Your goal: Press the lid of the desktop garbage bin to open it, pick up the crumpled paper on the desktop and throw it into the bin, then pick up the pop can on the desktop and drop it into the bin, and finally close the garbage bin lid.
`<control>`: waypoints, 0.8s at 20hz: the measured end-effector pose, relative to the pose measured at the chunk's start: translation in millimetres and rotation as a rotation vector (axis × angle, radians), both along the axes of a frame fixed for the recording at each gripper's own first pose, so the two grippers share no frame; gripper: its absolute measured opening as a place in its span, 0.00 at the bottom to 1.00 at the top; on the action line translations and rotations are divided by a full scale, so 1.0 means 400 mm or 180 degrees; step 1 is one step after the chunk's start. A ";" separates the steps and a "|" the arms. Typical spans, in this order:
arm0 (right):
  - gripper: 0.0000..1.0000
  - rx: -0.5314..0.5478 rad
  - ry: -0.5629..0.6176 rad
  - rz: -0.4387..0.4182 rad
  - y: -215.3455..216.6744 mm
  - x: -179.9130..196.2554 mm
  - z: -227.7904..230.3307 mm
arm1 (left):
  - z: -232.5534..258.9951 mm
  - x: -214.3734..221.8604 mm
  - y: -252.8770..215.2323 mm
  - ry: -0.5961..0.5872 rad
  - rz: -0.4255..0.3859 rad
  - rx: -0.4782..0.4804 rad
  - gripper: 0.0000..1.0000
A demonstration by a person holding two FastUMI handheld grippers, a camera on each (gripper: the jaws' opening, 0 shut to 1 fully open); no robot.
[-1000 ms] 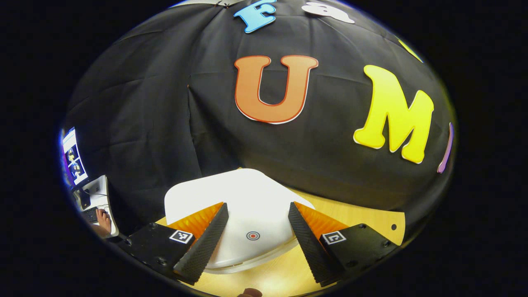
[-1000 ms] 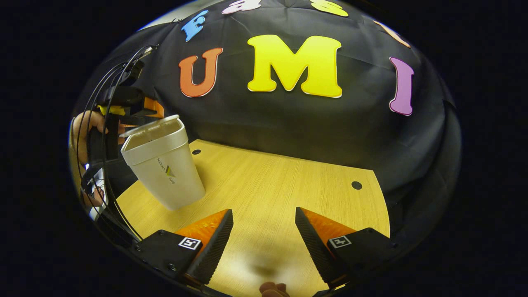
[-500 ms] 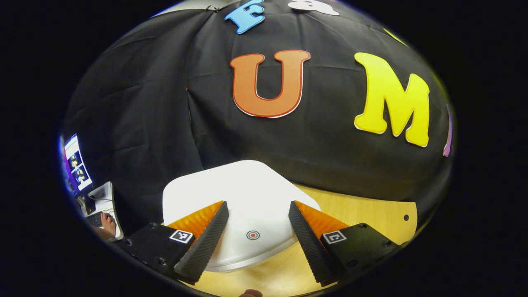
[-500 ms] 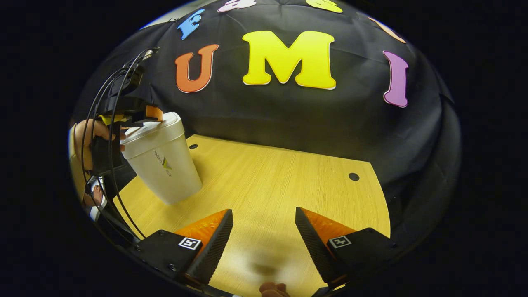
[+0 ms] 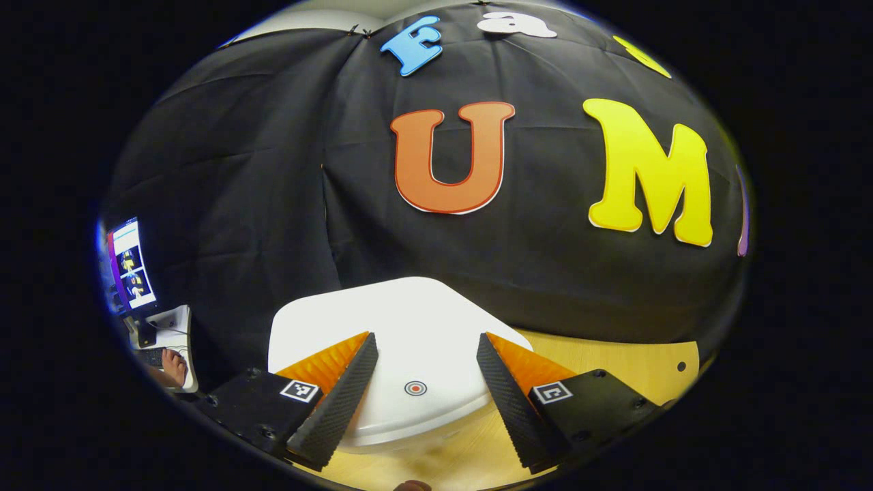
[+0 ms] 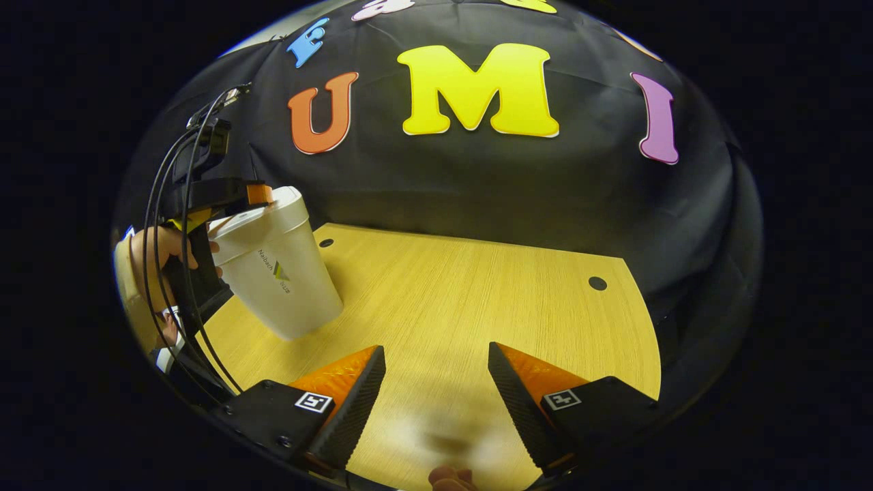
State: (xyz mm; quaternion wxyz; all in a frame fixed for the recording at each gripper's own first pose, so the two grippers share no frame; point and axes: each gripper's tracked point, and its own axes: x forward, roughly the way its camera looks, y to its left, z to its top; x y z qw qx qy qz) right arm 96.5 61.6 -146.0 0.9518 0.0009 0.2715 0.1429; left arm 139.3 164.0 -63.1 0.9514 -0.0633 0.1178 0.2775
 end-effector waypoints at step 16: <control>0.96 0.0225 -0.0561 -0.0481 -0.101 -0.004 0.208 | 0.162 -0.202 -0.222 -0.0089 -0.0968 -0.0031 0.98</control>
